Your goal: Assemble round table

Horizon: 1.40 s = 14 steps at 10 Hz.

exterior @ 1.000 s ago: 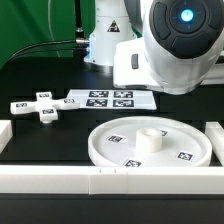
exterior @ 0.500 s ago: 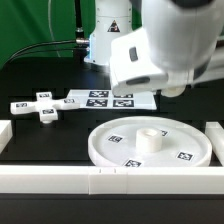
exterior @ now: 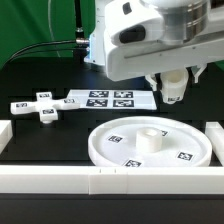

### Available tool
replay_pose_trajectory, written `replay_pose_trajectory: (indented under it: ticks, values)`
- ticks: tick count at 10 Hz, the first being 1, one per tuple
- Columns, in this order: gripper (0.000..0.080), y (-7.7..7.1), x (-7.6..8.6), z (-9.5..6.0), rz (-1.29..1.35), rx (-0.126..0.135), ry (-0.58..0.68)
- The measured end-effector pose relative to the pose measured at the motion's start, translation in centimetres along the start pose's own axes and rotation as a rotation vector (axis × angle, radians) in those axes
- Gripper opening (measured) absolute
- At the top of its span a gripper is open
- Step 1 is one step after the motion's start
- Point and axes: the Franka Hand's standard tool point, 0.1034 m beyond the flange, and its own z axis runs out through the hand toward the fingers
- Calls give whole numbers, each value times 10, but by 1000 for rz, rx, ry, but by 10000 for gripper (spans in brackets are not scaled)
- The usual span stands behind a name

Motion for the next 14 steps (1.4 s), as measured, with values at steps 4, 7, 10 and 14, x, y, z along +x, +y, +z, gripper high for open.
replay_pose_trajectory:
  ticks: [4,7,10,14]
  values:
    - [409,12,15,-29,-121,-80,342]
    - [409,22,21,-30,-118,-122,561]
    - [409,31,22,-25,-196,-173,612]
    - [409,29,20,-20,-220,-188,629]
